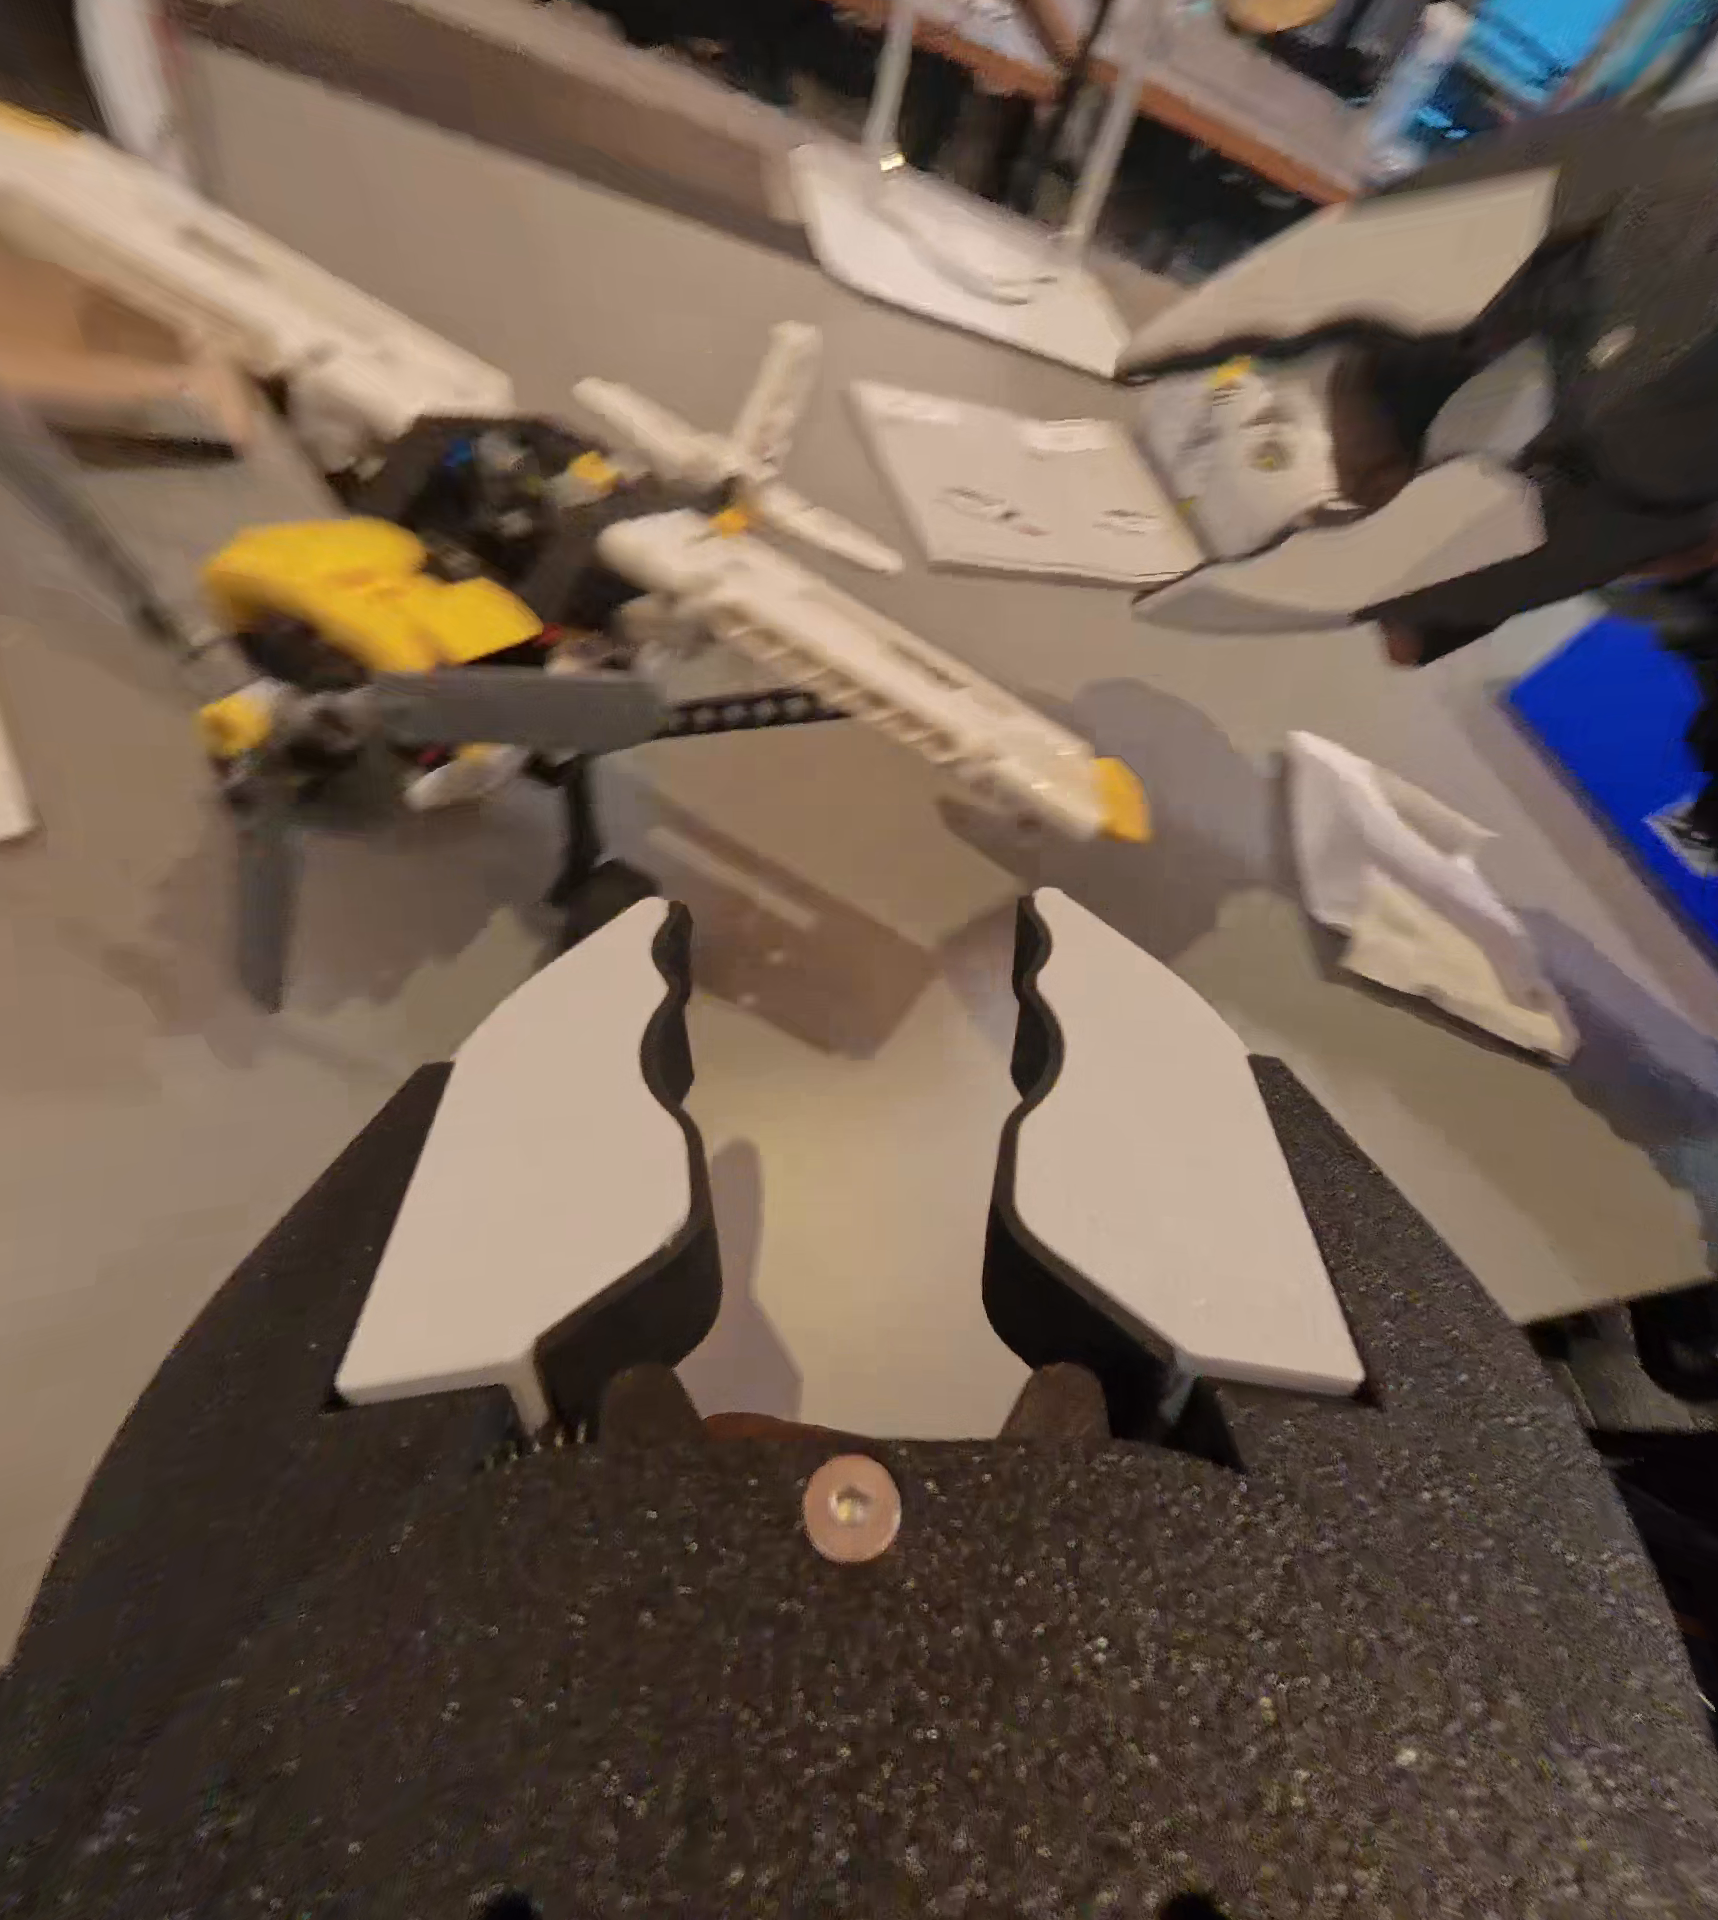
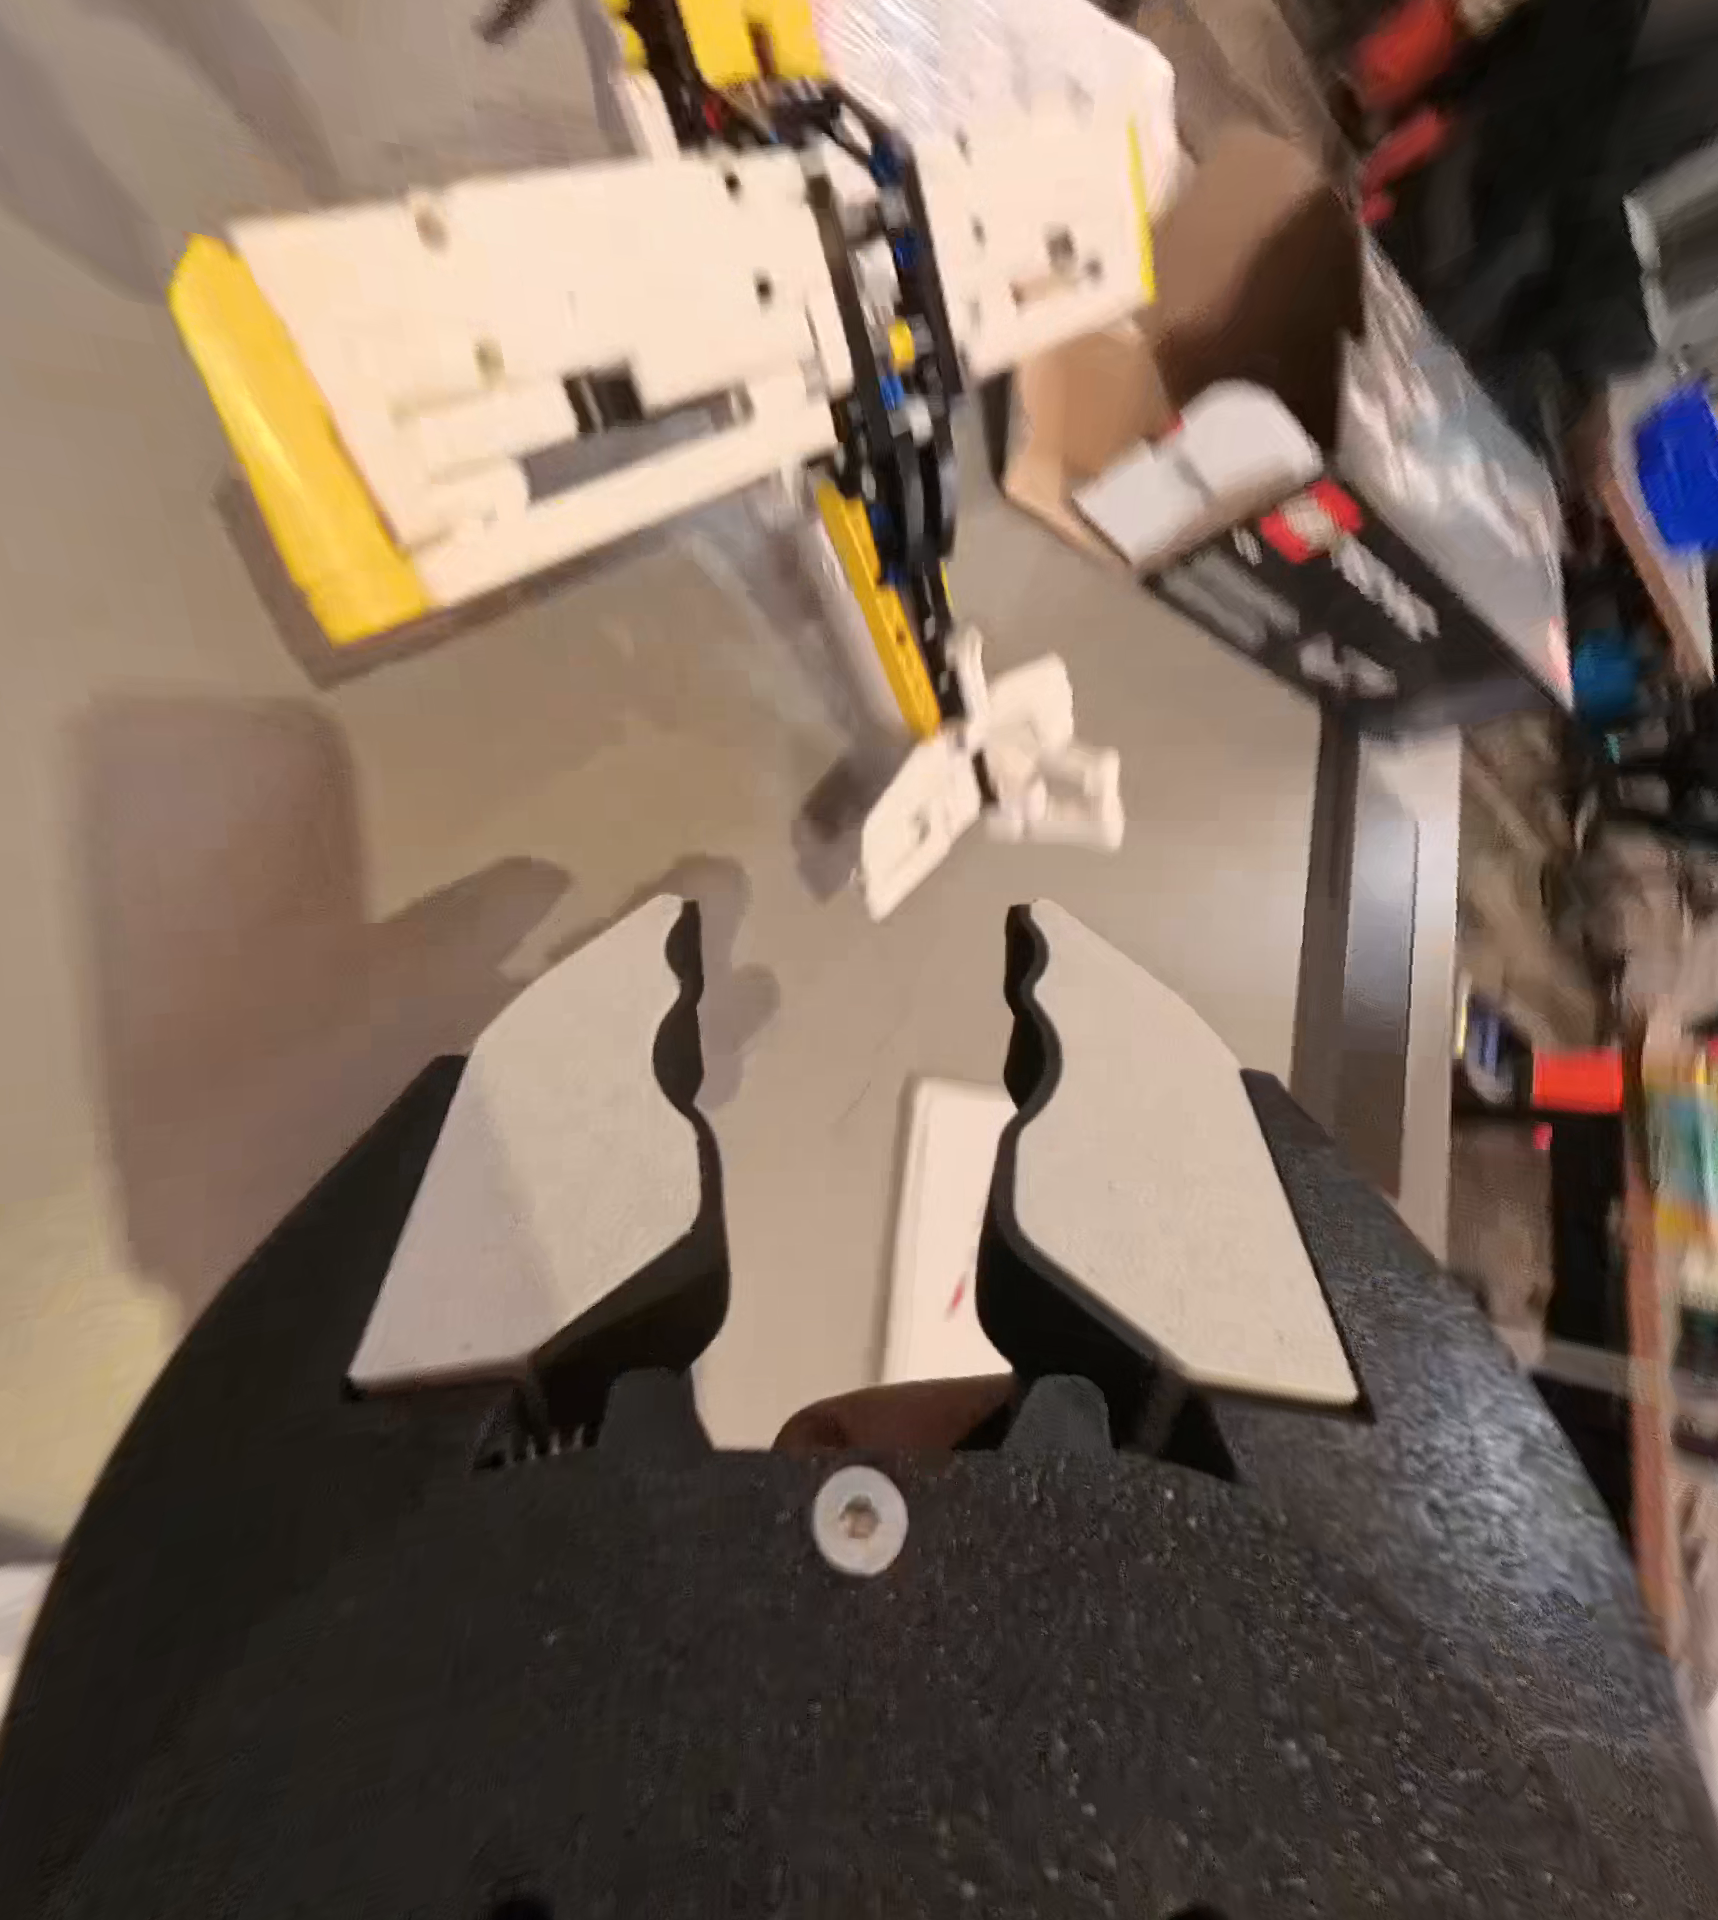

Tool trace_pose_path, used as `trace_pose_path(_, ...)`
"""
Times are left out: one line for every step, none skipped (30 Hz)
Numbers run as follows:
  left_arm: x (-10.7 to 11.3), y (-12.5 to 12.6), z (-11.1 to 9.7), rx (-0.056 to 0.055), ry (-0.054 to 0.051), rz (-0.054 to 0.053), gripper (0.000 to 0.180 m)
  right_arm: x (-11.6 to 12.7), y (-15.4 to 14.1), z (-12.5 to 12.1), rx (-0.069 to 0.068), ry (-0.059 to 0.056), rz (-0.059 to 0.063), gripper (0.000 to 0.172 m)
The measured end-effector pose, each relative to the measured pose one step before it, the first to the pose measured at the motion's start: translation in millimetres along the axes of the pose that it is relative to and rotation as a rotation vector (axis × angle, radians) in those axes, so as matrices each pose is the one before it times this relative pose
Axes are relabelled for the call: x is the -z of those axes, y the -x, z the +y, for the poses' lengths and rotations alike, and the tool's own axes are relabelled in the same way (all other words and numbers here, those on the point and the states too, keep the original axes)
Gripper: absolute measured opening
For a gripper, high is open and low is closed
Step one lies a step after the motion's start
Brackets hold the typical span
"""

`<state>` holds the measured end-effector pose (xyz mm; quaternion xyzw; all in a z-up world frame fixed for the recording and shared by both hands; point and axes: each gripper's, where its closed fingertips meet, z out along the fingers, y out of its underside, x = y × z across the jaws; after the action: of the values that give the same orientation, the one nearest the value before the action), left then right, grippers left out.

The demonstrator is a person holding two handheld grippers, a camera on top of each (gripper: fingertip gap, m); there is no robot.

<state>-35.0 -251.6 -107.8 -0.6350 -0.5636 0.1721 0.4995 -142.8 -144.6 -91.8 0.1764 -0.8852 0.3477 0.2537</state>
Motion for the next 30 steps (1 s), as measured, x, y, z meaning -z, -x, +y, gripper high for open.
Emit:
trace_pose_path(-3.43, 11.27, 4.12, 0.0193, 0.0091, -0.0359, 0.061, -13.40, -8.34, -10.44, 0.0605, 0.0022, -0.0484, 0.059)
trace_pose_path(-5.28, 10.05, 3.59, 0.0120, 0.0088, -0.0336, 0.061, -13.59, -7.82, -6.49, 0.0440, 0.0197, -0.0591, 0.061)
trace_pose_path(-6.46, 8.70, 4.12, 0.0104, 0.0164, -0.0321, 0.061, -13.33, -6.99, -3.21, 0.0347, 0.0321, -0.0664, 0.065)
trace_pose_path(-6.90, 5.90, 2.98, 0.0057, 0.0125, -0.0212, 0.061, -12.56, -7.02, -0.96, 0.0357, 0.0373, -0.0589, 0.072)
trace_pose_path(-6.75, 4.29, 1.55, 0.0010, 0.0035, -0.0151, 0.061, -11.94, -5.78, 0.78, 0.0430, 0.0411, -0.0537, 0.073)
trace_pose_path(-5.99, 4.09, 0.94, 0.0005, 0.0035, -0.0194, 0.061, -10.93, -3.41, 1.90, 0.0431, 0.0426, -0.0545, 0.075)
trace_pose_path(-4.59, 1.80, -0.23, -0.0053, 0.0003, -0.0104, 0.061, -9.77, -2.22, 1.97, 0.0341, 0.0409, -0.0514, 0.076)
trace_pose_path(-3.03, 1.59, -2.20, -0.0117, -0.0090, -0.0111, 0.061, -8.52, -2.23, 1.06, 0.0245, 0.0352, -0.0420, 0.076)
trace_pose_path(-2.03, 3.24, -3.38, -0.0148, -0.0136, -0.0234, 0.061, -7.40, -1.61, -0.56, 0.0166, 0.0245, -0.0369, 0.075)
trace_pose_path(-1.62, 3.66, -3.78, -0.0182, -0.0127, -0.0253, 0.061, -6.53, -1.81, -1.13, 0.0086, 0.0191, -0.0290, 0.073)
trace_pose_path(-1.71, 3.20, -4.22, -0.0195, -0.0119, -0.0220, 0.061, -6.28, -2.07, -0.71, 0.0023, 0.0204, -0.0225, 0.071)
trace_pose_path(-2.11, 2.31, -4.04, -0.0194, -0.0097, -0.0142, 0.061, -6.07, -0.87, -0.16, 0.0007, 0.0210, -0.0233, 0.068)
trace_pose_path(-2.43, 1.92, -3.75, -0.0145, -0.0062, -0.0106, 0.061, -5.72, 0.71, 0.14, -0.0035, 0.0190, -0.0262, 0.064)
trace_pose_path(-2.81, 1.11, -3.35, -0.0100, -0.0041, -0.0042, 0.061, -5.51, 2.14, 1.23, -0.0071, 0.0218, -0.0286, 0.058)
trace_pose_path(-2.82, -0.24, -2.98, -0.0073, -0.0026, 0.0051, 0.059, -4.80, 2.88, 2.68, -0.0073, 0.0263, -0.0264, 0.049)
trace_pose_path(-2.78, -0.27, -2.15, -0.0011, 0.0001, 0.0034, 0.057, -3.64, 2.29, 3.01, -0.0083, 0.0221, -0.0127, 0.038)
trace_pose_path(-2.42, 0.92, -1.79, -0.0022, 0.0007, -0.0039, 0.057, -1.47, 0.00, 2.30, -0.0120, 0.0114, 0.0091, 0.033)
trace_pose_path(-1.54, 1.28, -2.39, -0.0065, -0.0059, -0.0062, 0.056, 0.79, 2.39, 1.93, -0.0122, 0.0054, -0.0018, 0.033)
trace_pose_path(-1.17, 2.25, -2.67, -0.0085, -0.0081, -0.0093, 0.056, 1.74, 6.96, 3.21, -0.0118, 0.0102, -0.0247, 0.033)
trace_pose_path(-1.39, 1.60, -1.88, -0.0073, -0.0028, -0.0017, 0.055, 1.81, 7.26, 3.35, -0.0093, 0.0105, -0.0131, 0.032)
trace_pose_path(-1.97, 1.29, -1.51, -0.0043, 0.0010, 0.0056, 0.056, 2.06, 6.48, 3.65, -0.0081, 0.0118, 0.0013, 0.032)
trace_pose_path(-2.64, -0.21, -0.44, -0.0099, 0.0095, 0.0190, 0.059, 1.85, 8.01, 4.80, -0.0107, 0.0189, -0.0031, 0.031)
trace_pose_path(-2.98, -0.72, -0.48, -0.0202, 0.0103, 0.0222, 0.061, 1.67, 8.69, 5.38, -0.0131, 0.0219, -0.0031, 0.032)
trace_pose_path(-2.00, -4.28, -4.05, -0.0332, -0.0119, 0.0403, 0.061, 1.73, 8.43, 5.32, -0.0164, 0.0201, -0.0005, 0.033)
trace_pose_path(-2.62, -3.83, -3.54, -0.0411, -0.0041, 0.0327, 0.061, 1.85, 8.39, 5.04, -0.0230, 0.0165, 0.0000, 0.035)
trace_pose_path(-3.02, -4.74, -3.49, -0.0479, 0.0007, 0.0373, 0.062, 1.88, 8.45, 4.59, -0.0314, 0.0120, -0.0029, 0.036)
trace_pose_path(-3.63, -4.78, -4.46, -0.0461, -0.0026, 0.0407, 0.062, 1.92, 8.71, 4.19, -0.0322, 0.0078, -0.0060, 0.038)
trace_pose_path(-3.78, -4.90, -5.54, -0.0492, -0.0091, 0.0488, 0.062, 1.88, 8.69, 3.38, -0.0270, 0.0004, -0.0072, 0.040)
trace_pose_path(-3.94, -4.52, -5.96, -0.0497, -0.0115, 0.0504, 0.063, 1.74, 8.18, 2.53, -0.0240, -0.0059, -0.0042, 0.041)
trace_pose_path(-4.21, -3.14, -5.83, -0.0548, -0.0138, 0.0443, 0.063, 1.74, 6.98, 2.06, -0.0286, -0.0069, 0.0024, 0.040)
